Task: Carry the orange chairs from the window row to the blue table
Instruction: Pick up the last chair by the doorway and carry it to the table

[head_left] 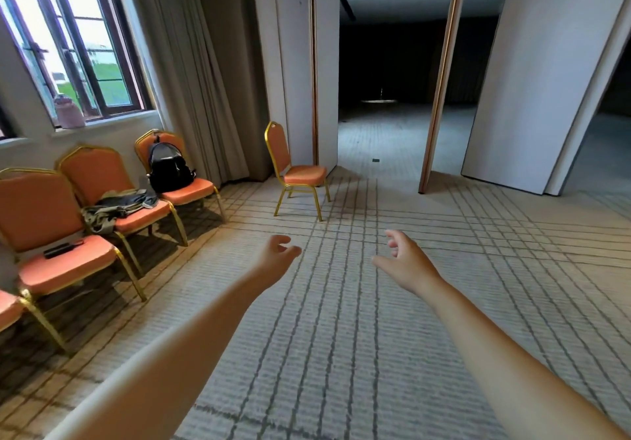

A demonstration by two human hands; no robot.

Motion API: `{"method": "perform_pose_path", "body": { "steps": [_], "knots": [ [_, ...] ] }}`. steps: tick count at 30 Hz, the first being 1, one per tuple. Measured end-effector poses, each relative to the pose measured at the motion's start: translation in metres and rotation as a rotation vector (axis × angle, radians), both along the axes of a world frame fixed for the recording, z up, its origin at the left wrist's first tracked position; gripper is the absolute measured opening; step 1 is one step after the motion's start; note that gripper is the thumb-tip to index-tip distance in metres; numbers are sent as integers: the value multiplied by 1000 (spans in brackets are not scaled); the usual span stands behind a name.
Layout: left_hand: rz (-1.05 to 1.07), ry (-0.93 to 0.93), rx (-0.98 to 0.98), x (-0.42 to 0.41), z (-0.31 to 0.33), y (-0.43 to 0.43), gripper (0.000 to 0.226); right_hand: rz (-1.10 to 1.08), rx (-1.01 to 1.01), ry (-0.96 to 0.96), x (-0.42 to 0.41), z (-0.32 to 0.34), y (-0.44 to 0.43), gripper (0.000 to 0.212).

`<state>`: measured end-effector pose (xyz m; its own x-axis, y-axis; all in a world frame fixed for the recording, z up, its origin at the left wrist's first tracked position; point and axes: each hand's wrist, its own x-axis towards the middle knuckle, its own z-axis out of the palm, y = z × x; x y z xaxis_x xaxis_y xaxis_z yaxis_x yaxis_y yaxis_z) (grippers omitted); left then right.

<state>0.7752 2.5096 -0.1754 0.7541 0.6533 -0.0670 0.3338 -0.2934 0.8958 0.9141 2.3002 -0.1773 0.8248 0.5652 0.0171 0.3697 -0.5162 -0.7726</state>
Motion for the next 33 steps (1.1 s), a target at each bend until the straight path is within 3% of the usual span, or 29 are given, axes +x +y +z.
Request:
{"method": "perform_pose_path", "body": {
  "steps": [8,33],
  "knots": [
    [40,26,65,196,15,102,47,24,-10,22,206,13,104,72],
    [51,161,88,793,-21,468,52,8,-69,57,784,-18,453,69]
  ]
}}
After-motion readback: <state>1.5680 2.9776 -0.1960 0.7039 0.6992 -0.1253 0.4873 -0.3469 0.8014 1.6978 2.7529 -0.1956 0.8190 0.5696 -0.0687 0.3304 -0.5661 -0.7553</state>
